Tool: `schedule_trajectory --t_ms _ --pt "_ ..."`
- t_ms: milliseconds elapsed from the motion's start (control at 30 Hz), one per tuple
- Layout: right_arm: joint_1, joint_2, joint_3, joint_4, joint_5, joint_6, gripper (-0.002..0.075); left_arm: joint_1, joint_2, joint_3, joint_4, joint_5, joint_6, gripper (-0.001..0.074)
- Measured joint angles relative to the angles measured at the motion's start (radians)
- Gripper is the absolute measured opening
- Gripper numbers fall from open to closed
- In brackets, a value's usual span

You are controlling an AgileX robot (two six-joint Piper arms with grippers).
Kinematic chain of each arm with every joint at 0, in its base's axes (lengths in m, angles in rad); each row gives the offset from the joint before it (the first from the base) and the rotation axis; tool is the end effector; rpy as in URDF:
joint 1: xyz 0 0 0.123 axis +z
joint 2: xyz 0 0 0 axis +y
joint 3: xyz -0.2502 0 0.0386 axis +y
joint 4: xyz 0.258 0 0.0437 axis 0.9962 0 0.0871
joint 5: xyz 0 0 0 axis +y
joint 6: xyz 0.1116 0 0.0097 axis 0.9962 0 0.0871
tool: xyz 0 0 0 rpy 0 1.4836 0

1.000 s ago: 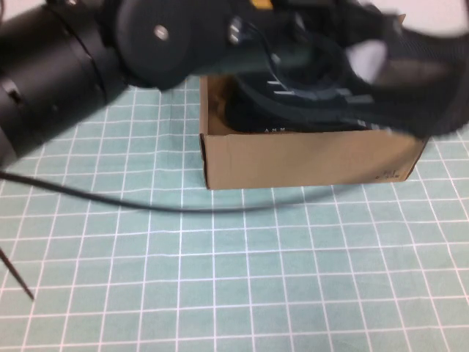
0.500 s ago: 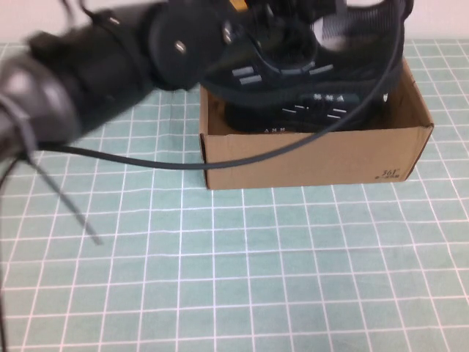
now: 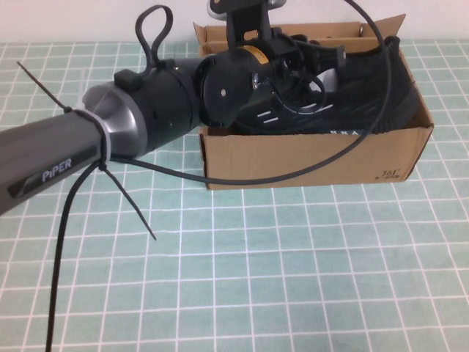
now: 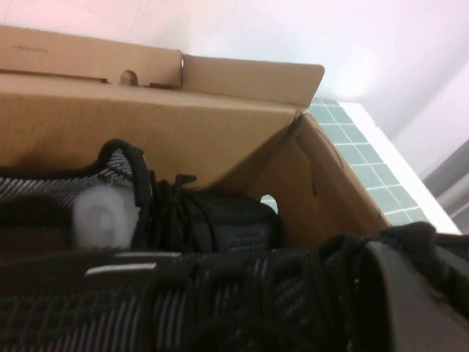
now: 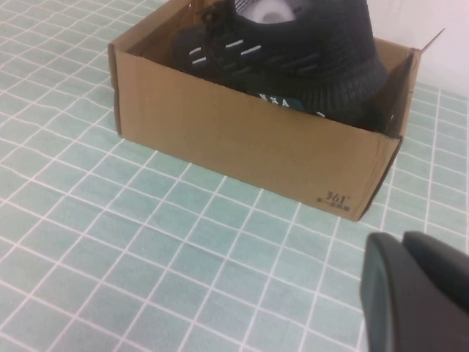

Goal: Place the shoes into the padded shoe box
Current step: Place the shoe in the shoe box

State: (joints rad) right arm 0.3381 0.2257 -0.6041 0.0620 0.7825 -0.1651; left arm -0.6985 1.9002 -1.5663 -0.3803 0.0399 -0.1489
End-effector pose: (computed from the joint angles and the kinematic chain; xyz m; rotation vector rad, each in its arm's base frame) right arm 0.0878 0.0360 0.3177 -0.4595 1.8342 0.1895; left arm 0.3688 -0.3119 0.2726 0.1755 1.9377 -0.8522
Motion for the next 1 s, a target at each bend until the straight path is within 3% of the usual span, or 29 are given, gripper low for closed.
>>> schedule_trajectory --t_ms 1000 --pt "0.0 0.0 0.0 -0.029 0.0 0.0 -0.0009 0.0 0.024 0.0 -0.008 -0.089 -0.089 0.0001"
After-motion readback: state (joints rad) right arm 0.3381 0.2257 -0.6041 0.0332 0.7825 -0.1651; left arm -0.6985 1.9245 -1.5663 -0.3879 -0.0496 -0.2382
